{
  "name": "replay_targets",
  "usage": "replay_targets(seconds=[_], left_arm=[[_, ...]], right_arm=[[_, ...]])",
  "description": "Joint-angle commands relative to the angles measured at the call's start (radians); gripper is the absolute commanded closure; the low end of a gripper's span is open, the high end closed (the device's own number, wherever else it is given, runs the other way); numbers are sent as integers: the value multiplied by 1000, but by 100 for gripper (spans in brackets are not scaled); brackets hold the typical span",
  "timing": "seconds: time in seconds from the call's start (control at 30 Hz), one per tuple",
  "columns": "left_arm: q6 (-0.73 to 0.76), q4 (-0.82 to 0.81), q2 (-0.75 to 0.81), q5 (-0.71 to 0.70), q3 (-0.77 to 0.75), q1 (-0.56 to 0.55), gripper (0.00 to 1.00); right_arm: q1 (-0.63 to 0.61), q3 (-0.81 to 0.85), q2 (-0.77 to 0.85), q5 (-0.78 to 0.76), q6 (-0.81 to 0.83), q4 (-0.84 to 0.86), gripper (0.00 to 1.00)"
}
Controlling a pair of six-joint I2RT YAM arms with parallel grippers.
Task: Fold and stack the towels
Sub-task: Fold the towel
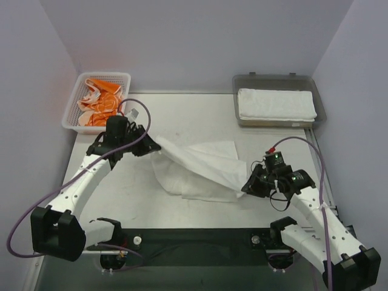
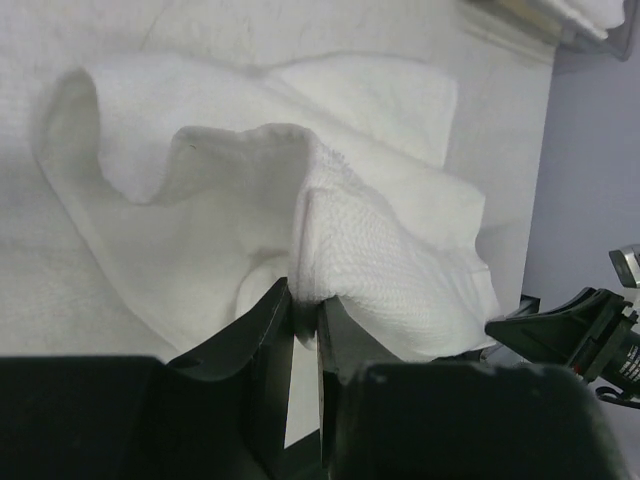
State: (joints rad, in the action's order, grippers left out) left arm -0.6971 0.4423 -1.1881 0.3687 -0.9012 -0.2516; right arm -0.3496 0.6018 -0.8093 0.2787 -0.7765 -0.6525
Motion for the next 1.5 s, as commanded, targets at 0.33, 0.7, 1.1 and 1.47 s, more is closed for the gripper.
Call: replay_targets(seconds=[0.33,0.7,1.1,1.47], left_arm=[[45,-330,-396,-48,-339,72,100],[54,-374,-394,-76,-381,72,3],[180,-206,12,-191,103,5,22],[162,-240,-405,-155,-30,-107,44]], right_arm=[[6,62,-59,-306,63,-35,42],[-190,121,-146,-62,312,103,43],[-667,510,-743,-260,529,258,42],[-712,670,-1042,-136,600,238,46]])
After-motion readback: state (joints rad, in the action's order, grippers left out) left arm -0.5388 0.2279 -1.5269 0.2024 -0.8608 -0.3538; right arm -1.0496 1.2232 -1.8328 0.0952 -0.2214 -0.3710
